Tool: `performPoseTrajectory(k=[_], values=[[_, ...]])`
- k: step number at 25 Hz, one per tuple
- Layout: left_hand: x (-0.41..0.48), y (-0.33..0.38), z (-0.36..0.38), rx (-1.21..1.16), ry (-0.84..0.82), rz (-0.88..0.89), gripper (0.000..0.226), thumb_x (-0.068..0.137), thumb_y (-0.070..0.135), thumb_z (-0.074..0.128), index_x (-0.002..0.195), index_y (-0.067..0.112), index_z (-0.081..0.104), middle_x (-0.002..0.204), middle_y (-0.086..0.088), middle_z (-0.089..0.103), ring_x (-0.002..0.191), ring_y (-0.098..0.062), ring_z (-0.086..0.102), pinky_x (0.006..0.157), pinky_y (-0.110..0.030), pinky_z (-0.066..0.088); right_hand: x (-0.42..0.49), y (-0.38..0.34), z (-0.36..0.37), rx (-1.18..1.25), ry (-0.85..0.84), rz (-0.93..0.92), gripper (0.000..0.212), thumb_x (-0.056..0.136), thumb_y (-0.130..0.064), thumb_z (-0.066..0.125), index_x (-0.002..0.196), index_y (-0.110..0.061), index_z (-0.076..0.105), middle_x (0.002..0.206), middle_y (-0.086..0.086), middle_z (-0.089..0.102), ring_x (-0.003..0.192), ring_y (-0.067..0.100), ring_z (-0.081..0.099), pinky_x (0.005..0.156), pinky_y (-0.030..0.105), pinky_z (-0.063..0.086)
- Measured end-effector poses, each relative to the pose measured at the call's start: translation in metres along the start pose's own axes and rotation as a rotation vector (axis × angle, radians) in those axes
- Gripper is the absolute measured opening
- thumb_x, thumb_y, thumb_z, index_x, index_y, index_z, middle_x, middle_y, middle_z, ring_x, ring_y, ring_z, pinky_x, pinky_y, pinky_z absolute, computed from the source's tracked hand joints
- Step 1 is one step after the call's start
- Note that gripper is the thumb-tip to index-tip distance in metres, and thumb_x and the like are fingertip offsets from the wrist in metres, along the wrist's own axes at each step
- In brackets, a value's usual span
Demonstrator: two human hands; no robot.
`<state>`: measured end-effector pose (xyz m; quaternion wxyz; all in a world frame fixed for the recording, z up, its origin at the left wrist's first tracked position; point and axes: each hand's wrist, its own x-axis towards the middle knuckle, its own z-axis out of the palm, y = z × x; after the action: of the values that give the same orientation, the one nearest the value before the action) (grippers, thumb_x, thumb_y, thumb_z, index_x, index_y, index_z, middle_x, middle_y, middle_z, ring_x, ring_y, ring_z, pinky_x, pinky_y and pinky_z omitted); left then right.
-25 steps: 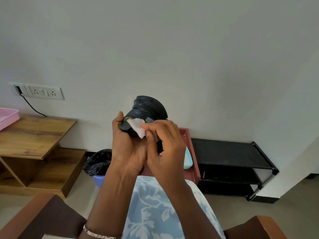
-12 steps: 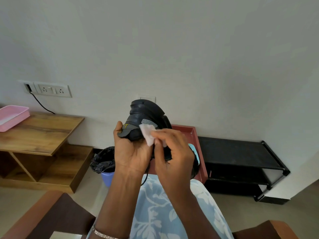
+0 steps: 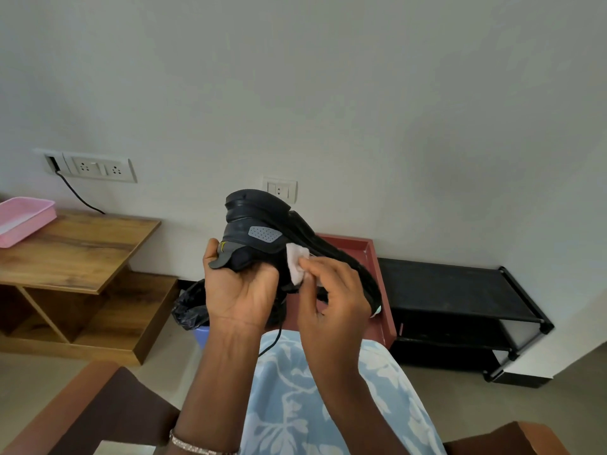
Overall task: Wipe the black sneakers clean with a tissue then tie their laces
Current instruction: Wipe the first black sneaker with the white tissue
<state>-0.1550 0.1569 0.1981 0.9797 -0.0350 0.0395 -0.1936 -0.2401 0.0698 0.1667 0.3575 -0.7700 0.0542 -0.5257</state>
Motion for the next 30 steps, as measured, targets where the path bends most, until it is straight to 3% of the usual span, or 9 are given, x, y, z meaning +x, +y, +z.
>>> performPoseTrajectory(k=[3,6,9,12,16,20,24,28,30], values=[[-0.006,-0.005,-0.004,0.043,-0.068,-0.115,0.063,0.086,0.038,0.058,0.143,0.011,0.049,0.136,-0.011,0.057,0.121,-0.024,0.059,0.108,-0.039,0.045,0.027,-0.025,0.011,0.042,-0.066,-0.096,0.020,0.092,-0.002,0.063,0.105,-0.008,0.077,0.105,0.000,0.073,0.100,0.016,0.065,0.091,0.027,0.053],[-0.012,-0.009,-0.004,0.070,-0.076,-0.148,0.055,0.092,0.039,0.053,0.138,0.008,0.054,0.127,-0.013,0.061,0.119,-0.020,0.060,0.111,-0.033,0.043,0.038,-0.026,0.016,0.035,-0.094,-0.120,0.026,0.090,0.006,0.064,0.107,-0.008,0.077,0.105,0.002,0.072,0.099,0.019,0.064,0.091,0.024,0.050],[-0.012,-0.008,-0.002,0.067,-0.009,-0.060,0.042,0.100,0.039,0.046,0.114,0.006,0.066,0.114,-0.014,0.067,0.117,-0.022,0.060,0.113,-0.036,0.040,0.025,0.003,0.007,-0.007,-0.018,-0.075,0.025,0.090,0.007,0.064,0.106,-0.007,0.077,0.101,0.003,0.071,0.095,0.019,0.065,0.084,0.024,0.052],[-0.010,-0.008,0.000,0.060,0.025,0.002,0.035,0.100,0.035,0.048,0.092,0.010,0.071,0.097,-0.007,0.071,0.097,-0.019,0.068,0.103,-0.033,0.049,0.011,0.030,-0.006,-0.091,0.031,0.094,0.019,0.090,0.004,0.067,0.102,-0.008,0.077,0.096,0.002,0.070,0.088,0.015,0.066,0.076,0.016,0.051],[-0.008,-0.018,-0.006,0.104,0.039,-0.024,0.037,0.099,0.037,0.047,0.100,0.009,0.071,0.106,-0.008,0.070,0.104,-0.021,0.067,0.102,-0.036,0.051,0.027,0.015,-0.003,-0.054,0.054,0.147,0.013,0.088,0.001,0.071,0.096,-0.009,0.073,0.089,0.000,0.068,0.081,0.012,0.064,0.069,0.012,0.047],[-0.014,-0.028,-0.004,0.178,0.008,-0.096,0.049,0.097,0.043,0.046,0.117,0.004,0.065,0.120,-0.018,0.064,0.118,-0.028,0.059,0.112,-0.040,0.040,0.048,-0.016,0.003,0.047,0.076,0.029,0.013,0.091,0.001,0.067,0.102,-0.005,0.070,0.096,0.003,0.067,0.088,0.009,0.060,0.080,0.010,0.044],[-0.014,-0.025,0.000,0.183,0.007,-0.065,0.046,0.099,0.042,0.045,0.106,0.005,0.071,0.113,-0.016,0.070,0.111,-0.028,0.066,0.107,-0.042,0.047,0.041,0.003,-0.001,-0.001,0.049,0.011,0.012,0.089,0.005,0.067,0.095,-0.004,0.071,0.092,0.004,0.066,0.084,0.013,0.060,0.077,0.009,0.042],[-0.012,-0.023,-0.001,0.184,0.029,-0.031,0.042,0.099,0.041,0.047,0.097,0.010,0.075,0.109,-0.010,0.072,0.113,-0.024,0.066,0.106,-0.042,0.047,0.024,0.031,-0.010,-0.053,0.018,0.189,0.007,0.089,-0.001,0.070,0.093,-0.007,0.070,0.090,0.001,0.067,0.082,0.014,0.064,0.071,0.006,0.043],[-0.012,-0.026,-0.003,0.196,0.028,-0.026,0.047,0.100,0.041,0.045,0.089,0.009,0.077,0.101,-0.010,0.074,0.098,-0.024,0.072,0.094,-0.040,0.056,0.029,0.031,-0.010,-0.027,0.014,0.240,0.009,0.090,-0.003,0.070,0.093,-0.012,0.070,0.090,-0.002,0.067,0.082,0.010,0.062,0.069,0.009,0.043]])
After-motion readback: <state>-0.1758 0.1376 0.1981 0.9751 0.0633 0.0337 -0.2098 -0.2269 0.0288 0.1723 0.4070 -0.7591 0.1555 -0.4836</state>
